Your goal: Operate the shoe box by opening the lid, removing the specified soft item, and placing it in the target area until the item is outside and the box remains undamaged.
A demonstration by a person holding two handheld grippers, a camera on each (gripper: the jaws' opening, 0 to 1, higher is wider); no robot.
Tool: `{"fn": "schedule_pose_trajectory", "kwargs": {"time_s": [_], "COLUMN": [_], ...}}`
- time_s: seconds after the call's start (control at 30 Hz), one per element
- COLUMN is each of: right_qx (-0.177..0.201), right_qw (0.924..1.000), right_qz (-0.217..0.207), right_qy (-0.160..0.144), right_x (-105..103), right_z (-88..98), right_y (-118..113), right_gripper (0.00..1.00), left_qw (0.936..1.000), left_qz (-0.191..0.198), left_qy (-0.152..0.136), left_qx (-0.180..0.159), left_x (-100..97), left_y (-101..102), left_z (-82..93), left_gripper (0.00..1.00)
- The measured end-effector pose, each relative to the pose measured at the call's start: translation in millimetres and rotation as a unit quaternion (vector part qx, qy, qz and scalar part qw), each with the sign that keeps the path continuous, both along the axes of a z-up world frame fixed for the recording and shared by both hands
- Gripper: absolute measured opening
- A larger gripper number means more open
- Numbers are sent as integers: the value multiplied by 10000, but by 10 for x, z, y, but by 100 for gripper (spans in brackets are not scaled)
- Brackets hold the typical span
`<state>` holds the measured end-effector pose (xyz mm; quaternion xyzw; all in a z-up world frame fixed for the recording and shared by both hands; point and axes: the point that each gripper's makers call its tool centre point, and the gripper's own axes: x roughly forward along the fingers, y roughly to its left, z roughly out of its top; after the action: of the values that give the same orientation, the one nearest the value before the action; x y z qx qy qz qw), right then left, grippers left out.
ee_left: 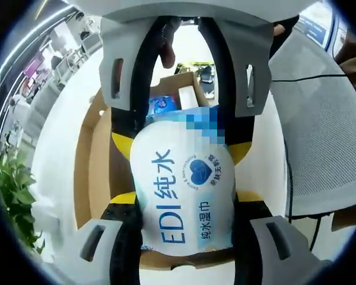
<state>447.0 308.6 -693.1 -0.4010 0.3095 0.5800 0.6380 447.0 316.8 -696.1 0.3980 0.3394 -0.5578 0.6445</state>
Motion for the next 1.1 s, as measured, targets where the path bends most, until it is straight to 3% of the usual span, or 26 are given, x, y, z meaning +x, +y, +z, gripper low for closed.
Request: {"fn": "schedule_pose_trajectory", "kwargs": {"time_s": [0.47,1.1], "right_qx": [42,89], "right_qw": [9992,9950], "right_qz": [-365,-956], "right_qy": [-145,-271], "right_x": [-46,-195], "right_z": [143,226], "right_y": [-400,-1079], "right_gripper": [54,54], "left_qw": [9992,9950], "left_qz": [-381,-964], "left_qy": [-146,-247], "left_qx": [40,86], "left_x": [-41,-175], "left_y": [-403,-1080], "left_z": [151,228], "left_gripper": [59,59]}}
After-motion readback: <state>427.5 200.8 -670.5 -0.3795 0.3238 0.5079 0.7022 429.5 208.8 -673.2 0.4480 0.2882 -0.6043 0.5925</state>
